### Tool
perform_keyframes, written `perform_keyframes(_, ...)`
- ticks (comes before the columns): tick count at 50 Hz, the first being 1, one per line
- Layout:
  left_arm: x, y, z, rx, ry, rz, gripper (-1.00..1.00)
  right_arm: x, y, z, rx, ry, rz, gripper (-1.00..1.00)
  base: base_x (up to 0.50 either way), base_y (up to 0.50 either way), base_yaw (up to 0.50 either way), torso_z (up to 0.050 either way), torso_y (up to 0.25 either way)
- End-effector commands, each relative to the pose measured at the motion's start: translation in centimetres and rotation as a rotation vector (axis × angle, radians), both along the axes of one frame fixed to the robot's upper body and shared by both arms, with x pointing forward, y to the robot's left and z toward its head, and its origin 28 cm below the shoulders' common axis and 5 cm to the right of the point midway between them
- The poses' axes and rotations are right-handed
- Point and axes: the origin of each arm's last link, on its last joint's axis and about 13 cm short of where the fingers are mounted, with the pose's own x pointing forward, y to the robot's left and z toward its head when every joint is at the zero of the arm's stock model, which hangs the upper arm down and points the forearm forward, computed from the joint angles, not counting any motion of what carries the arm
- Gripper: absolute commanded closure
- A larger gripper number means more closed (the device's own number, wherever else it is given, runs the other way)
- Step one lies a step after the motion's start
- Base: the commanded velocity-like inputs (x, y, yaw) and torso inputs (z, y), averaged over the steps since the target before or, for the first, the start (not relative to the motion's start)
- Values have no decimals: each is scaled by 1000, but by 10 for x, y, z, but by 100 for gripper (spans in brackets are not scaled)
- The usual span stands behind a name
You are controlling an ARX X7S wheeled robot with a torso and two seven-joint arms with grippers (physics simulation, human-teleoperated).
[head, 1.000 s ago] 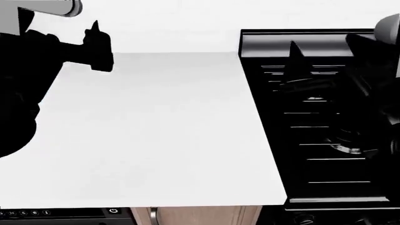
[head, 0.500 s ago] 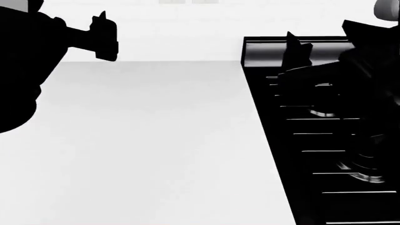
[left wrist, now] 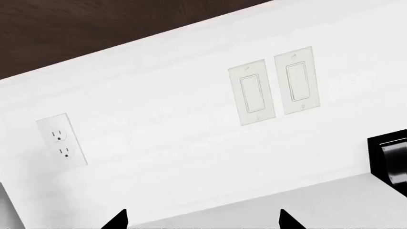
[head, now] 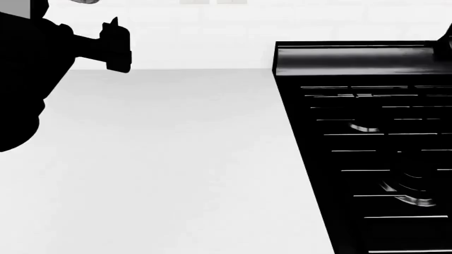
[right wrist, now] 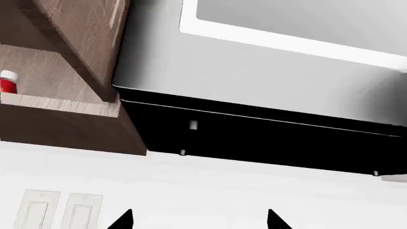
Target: Pick and place the shaker into the drawer. Then close the cabinet.
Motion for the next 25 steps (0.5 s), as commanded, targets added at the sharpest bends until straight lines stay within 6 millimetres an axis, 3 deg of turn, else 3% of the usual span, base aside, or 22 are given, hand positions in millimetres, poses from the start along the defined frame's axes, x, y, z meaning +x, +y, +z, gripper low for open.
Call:
perform_keyframes(1,0,1,-2,-3,5,5,-100,-10,-17,2,-44,-143,-54,-100,0,0,0,0,0)
perform_keyframes(6,-1,2,-1,-3,7,5,-100,-14,-21,12,-45,-196,-60,-100,0,0,0,0,0)
perform_keyframes(16,-1,1,0,-5,5,8,-100,-21,-36,65,-40,-319,-105,-100,0,0,0,0,0)
perform_keyframes(25,-2,2,1,-5,3,10,-100,-22,-39,85,-54,-341,-125,-100,0,0,0,0,0)
